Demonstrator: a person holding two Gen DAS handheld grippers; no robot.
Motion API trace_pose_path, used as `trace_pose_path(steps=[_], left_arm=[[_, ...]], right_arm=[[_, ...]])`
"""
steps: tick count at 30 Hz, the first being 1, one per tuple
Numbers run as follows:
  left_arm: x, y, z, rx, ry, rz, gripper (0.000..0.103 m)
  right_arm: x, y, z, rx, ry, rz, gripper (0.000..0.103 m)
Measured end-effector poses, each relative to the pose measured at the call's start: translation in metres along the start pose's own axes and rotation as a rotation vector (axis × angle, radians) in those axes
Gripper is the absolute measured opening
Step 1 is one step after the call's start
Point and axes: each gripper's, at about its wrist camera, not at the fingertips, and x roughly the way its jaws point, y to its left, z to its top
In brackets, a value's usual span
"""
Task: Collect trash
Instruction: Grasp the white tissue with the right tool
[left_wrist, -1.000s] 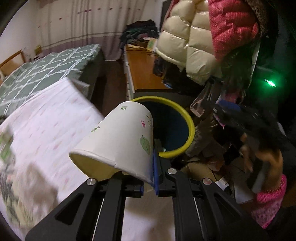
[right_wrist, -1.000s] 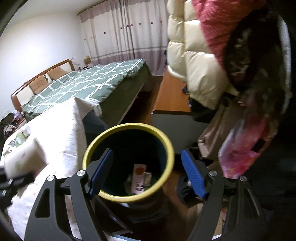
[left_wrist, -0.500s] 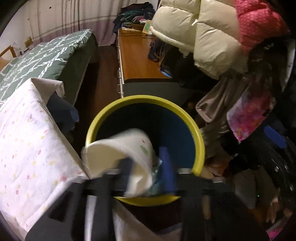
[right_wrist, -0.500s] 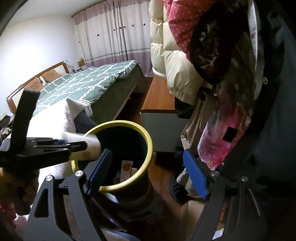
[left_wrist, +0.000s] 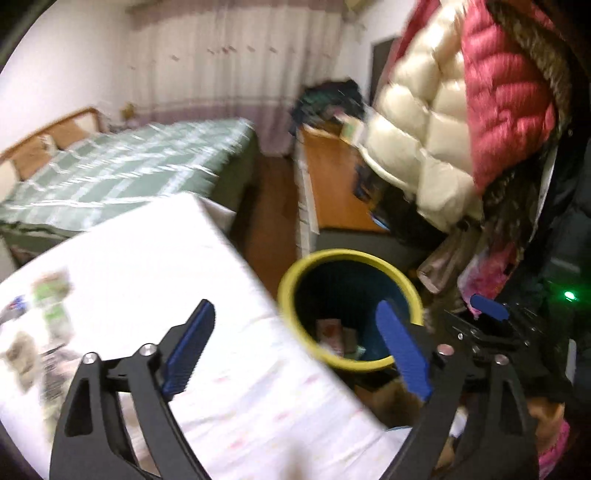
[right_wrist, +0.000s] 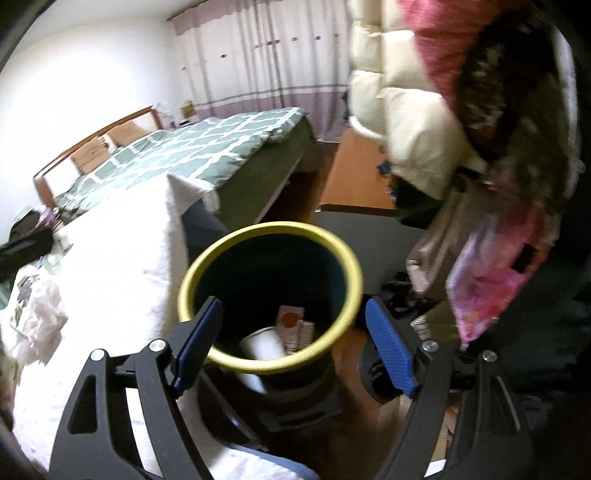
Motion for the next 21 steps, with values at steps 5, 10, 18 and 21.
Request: trace_pose_path(steps=[5, 10, 18, 21], left_arm=[[-0.071, 0.060, -0.032, -0.112, -0.068, 0.148, 0.092], [-0.131, 0.116, -0.064, -0.213, -0.107, 0.294, 0.094], [-0.194, 0.179, -0.110, -0.328, -0.144, 0.453, 0.096], [-0.203, 0.190, -0.120, -0.352, -0.153, 0.471, 0.096]], right_arm=[[0.006, 0.050, 0.001, -0.082, 0.021, 0.083, 0.076], [0.010, 0.110, 0.002, -0.165, 0.045, 0.206, 0.076], [0.012, 0.223, -0.002, -0.284, 0.094, 0.429, 0.076], [0.016, 0.259, -0.007, -0.321, 0.116, 0.459, 0.071]])
